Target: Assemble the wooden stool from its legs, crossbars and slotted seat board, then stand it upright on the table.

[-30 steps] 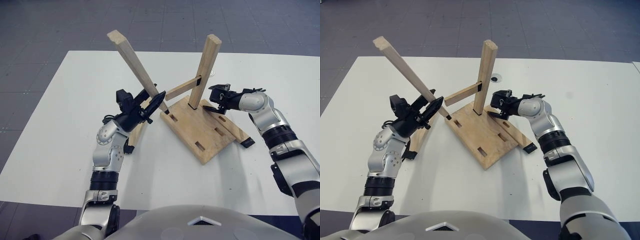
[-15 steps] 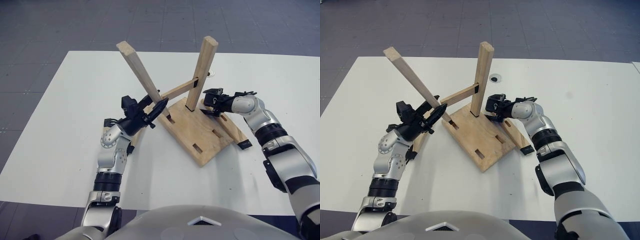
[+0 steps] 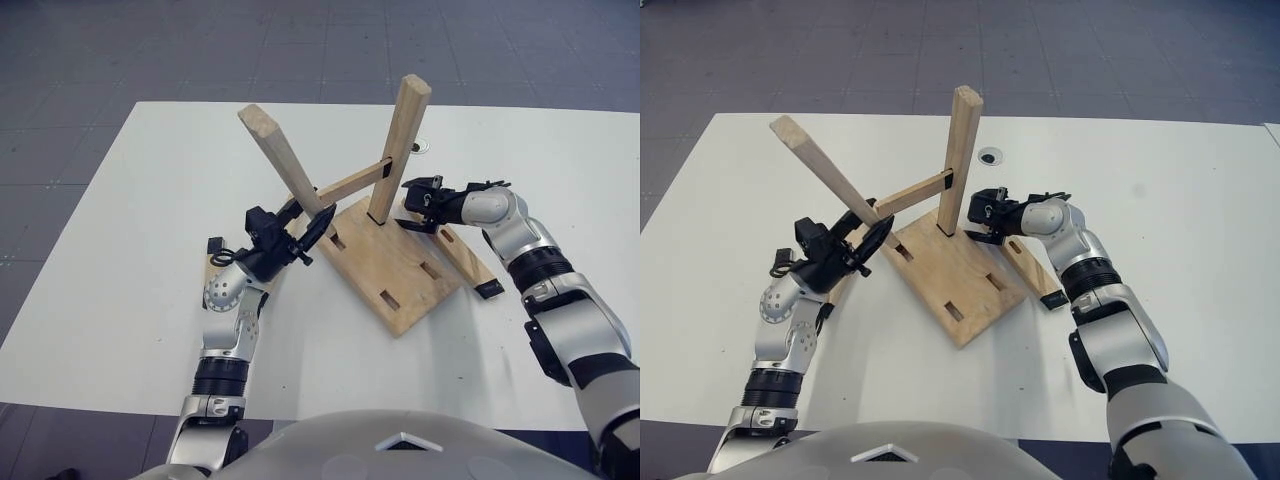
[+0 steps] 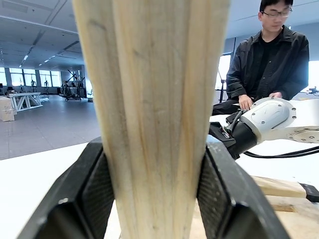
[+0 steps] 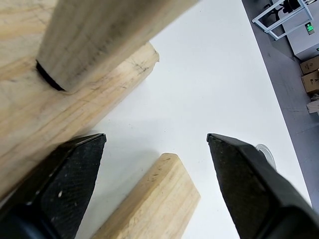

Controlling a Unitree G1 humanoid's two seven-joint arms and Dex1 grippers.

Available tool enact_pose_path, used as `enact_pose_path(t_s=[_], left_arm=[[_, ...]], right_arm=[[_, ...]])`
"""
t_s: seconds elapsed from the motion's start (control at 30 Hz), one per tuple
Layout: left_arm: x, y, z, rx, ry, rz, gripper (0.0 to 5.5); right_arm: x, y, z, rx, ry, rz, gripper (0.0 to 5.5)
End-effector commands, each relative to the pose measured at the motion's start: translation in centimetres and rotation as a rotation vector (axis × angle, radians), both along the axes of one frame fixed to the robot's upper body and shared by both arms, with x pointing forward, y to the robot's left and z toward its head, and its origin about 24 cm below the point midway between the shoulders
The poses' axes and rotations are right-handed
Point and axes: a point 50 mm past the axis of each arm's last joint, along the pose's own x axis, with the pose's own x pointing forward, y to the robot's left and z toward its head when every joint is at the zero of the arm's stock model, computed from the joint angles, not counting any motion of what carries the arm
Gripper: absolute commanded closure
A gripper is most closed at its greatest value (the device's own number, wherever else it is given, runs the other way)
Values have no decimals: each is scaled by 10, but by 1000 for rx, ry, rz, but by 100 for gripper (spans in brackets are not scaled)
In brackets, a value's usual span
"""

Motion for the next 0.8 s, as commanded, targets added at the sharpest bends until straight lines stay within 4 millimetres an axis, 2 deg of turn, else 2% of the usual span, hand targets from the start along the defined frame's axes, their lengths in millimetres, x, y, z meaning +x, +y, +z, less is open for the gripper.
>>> enact_pose_path(t_s=[0.03, 0.53, 0.8], left_arm=[[-5, -7, -4, 4, 2, -12, 345], [-15, 6, -34, 26, 55, 7, 345], [-11, 10, -46, 58, 93, -67, 345]], right_arm=[[-2, 8, 0, 26, 19, 16, 174], [1, 9, 5, 16, 54, 57, 174], [3, 6, 8, -2, 47, 76, 174]])
